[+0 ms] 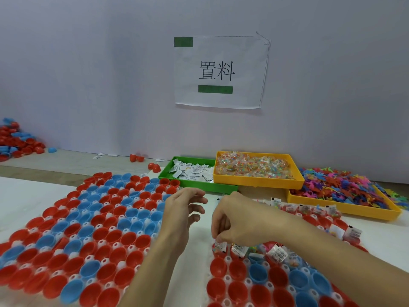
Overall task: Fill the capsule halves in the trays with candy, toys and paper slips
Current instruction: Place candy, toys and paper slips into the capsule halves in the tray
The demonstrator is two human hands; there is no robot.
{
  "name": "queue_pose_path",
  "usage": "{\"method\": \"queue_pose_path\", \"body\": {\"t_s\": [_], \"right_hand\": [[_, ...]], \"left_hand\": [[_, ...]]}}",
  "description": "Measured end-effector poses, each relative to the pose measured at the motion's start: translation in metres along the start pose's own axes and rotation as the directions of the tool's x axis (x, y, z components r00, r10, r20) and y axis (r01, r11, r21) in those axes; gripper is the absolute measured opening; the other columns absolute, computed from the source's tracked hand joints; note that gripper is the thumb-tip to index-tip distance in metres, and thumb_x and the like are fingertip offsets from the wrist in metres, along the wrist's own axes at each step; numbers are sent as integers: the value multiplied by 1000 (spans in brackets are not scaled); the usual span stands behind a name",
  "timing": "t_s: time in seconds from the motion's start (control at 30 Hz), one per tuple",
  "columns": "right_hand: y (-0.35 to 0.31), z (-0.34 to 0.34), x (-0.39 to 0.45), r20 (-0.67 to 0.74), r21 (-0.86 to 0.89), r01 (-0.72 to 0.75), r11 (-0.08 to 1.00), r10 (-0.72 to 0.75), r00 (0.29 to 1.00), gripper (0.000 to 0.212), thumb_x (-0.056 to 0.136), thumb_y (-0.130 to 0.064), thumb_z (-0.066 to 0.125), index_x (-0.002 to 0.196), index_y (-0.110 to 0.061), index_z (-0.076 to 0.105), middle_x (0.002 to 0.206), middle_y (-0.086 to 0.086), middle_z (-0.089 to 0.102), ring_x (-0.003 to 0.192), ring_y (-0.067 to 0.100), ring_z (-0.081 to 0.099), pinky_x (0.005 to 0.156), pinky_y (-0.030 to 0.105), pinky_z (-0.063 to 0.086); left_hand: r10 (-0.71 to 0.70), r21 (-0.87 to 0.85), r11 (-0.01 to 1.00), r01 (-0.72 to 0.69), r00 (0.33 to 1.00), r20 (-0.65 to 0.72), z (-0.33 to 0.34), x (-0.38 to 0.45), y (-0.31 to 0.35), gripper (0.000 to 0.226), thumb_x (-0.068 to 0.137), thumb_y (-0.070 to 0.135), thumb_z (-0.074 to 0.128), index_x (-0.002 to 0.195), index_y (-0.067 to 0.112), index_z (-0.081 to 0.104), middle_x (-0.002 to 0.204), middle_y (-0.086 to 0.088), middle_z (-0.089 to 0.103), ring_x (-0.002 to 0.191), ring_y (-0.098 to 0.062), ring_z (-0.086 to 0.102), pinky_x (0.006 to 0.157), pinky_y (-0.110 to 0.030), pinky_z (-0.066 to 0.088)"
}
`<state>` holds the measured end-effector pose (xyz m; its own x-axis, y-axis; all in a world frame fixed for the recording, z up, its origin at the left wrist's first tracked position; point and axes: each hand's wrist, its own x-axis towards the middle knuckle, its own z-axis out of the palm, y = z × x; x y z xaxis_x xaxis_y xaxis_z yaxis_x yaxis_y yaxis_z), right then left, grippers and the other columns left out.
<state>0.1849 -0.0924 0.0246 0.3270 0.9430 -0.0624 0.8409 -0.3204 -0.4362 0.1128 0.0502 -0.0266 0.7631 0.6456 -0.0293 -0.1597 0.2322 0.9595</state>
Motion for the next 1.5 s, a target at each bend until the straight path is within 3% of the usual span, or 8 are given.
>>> {"method": "queue_pose_path", "body": {"t_s": [0.17, 0.3, 0.53, 0.9, 1.1, 1.2, 1.33, 1.5], "right_hand": [[-3, 7, 2, 15, -78, 5, 997, -4, 1000, 16, 87, -10, 68, 97, -19, 77, 84, -5, 75, 73, 7, 68, 72, 25, 60], [-2, 9, 1, 6, -115, 16, 993, -15, 1000, 13, 88, -11, 68, 95, -21, 74, 83, -7, 72, 70, 5, 64, 67, 18, 56], [-1, 7, 0, 33, -85, 50, 995, -47, 998, 9, 85, -11, 72, 89, -16, 78, 80, -3, 76, 70, 7, 69, 71, 28, 61], [3, 3, -2, -36, -95, 64, 993, -67, 997, 12, 89, -23, 68, 97, -27, 77, 85, -10, 71, 78, 0, 58, 74, 25, 54], [5, 8, -2, 8, -57, 58, 997, -58, 998, 17, 87, -9, 67, 94, -22, 76, 80, -3, 72, 73, 9, 66, 71, 25, 57], [8, 8, -3, -33, -29, 50, 998, -51, 998, 13, 88, -16, 69, 93, -26, 76, 82, -8, 72, 75, 4, 64, 72, 25, 57], [16, -3, -9, -129, 3, 27, 1000, -27, 991, 7, 90, -29, 69, 91, -30, 76, 82, -16, 70, 78, -5, 62, 64, 14, 49], [46, -29, -40, -363, 166, -50, 985, 108, 926, 10, 93, -28, 68, 92, -32, 77, 86, -17, 72, 82, -4, 66, 69, 13, 50]], "left_hand": [[5, 0, 1000, -5, 1000, 2, 0, 0, 0, 30, 92, 13, 55, 69, 14, 75, 73, -9, 70, 56, -15, 59, 51, -26, 43], [4, 9, 1000, -4, 1000, 2, 1, 0, 0, 32, 92, 13, 54, 68, 17, 75, 72, -6, 70, 56, -14, 59, 51, -26, 44], [-4, 1, 1000, 4, 1000, 0, 2, 0, 0, 25, 93, 12, 54, 75, 9, 72, 72, -9, 69, 55, -15, 57, 50, -26, 42], [0, 24, 1000, 1, 1000, -10, 3, -1, -1, 22, 93, 13, 55, 78, 7, 71, 72, -8, 69, 56, -15, 58, 50, -26, 43], [21, 45, 999, -22, 999, 33, 6, -5, -1, 24, 93, 12, 55, 76, 8, 72, 71, -8, 68, 57, -15, 57, 53, -28, 41], [28, 55, 998, -31, 998, 52, 7, -6, -2, 25, 91, 11, 56, 72, 10, 73, 70, -8, 68, 57, -15, 57, 54, -28, 40], [47, 113, 992, -56, 995, 85, 10, -8, -3, 29, 91, 10, 56, 68, 15, 73, 70, -7, 69, 57, -15, 56, 50, -24, 38], [115, 293, 947, -134, 990, 83, 14, -10, -9, 27, 94, 8, 54, 77, 15, 73, 76, 1, 71, 68, -8, 59, 56, -20, 41]]}}
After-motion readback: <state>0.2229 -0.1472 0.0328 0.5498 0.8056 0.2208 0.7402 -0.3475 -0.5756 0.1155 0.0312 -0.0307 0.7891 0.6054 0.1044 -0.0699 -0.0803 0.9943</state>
